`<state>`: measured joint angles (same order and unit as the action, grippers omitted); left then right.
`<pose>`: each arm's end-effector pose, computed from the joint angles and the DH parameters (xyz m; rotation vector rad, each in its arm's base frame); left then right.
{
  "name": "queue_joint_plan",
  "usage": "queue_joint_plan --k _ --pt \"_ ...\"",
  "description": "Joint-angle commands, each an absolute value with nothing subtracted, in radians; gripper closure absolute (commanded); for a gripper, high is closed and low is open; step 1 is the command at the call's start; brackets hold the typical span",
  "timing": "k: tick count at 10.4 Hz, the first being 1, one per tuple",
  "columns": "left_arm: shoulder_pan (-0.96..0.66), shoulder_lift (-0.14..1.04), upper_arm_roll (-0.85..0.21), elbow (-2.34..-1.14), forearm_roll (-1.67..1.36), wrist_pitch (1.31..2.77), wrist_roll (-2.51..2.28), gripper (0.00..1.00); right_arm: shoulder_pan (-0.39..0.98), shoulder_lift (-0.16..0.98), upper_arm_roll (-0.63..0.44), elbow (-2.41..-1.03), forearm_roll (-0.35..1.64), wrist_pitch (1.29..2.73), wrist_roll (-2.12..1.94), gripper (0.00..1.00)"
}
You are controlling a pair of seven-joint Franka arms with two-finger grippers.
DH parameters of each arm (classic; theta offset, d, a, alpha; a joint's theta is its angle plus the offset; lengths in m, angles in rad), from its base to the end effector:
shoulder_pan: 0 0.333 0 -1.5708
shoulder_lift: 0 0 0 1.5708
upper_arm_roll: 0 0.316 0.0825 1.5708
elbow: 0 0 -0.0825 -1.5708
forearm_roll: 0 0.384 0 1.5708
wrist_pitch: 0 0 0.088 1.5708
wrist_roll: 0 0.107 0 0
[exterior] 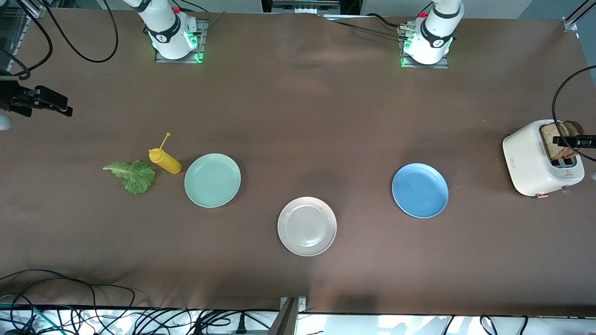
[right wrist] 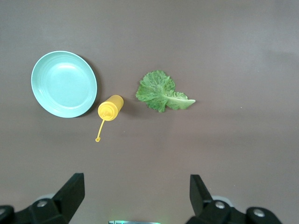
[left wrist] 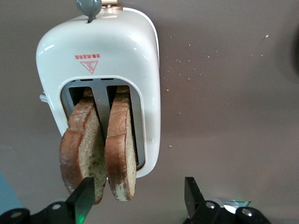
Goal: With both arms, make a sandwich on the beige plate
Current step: 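Lower the left gripper and close it on one bread slice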
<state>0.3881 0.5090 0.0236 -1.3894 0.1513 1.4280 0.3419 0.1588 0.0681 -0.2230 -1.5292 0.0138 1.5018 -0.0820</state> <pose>0.5864 0.2727 0.3896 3.0247 0.0835 -0.7674 0.5660 -0.0305 0.6010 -3.1324 -0.0280 0.1468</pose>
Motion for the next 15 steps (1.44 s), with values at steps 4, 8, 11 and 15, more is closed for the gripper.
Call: queue_joint_plan --k 4,8,11,15 --pt "0.405 0.541 0.02 -1.396 0.184 1.41 0.362 0.14 0.153 0.072 -0.222 -1.509 0.025 1.488 -0.091 0.0" --pt "0.403 0.543 0.02 -1.399 0.222 1.391 0.373 0.41 0.155 0.072 -0.222 -1.509 0.026 1.486 -0.091 0.0" --pt "0.403 0.545 0.018 -1.399 0.221 1.391 0.374 0.84 0.155 0.072 -0.222 -1.509 0.025 1.485 -0.092 0.0" --pt "0.4 0.534 0.017 -1.387 0.222 1.381 0.385 1.0 0.155 0.072 -0.222 -1.509 0.025 1.485 -0.092 0.0"
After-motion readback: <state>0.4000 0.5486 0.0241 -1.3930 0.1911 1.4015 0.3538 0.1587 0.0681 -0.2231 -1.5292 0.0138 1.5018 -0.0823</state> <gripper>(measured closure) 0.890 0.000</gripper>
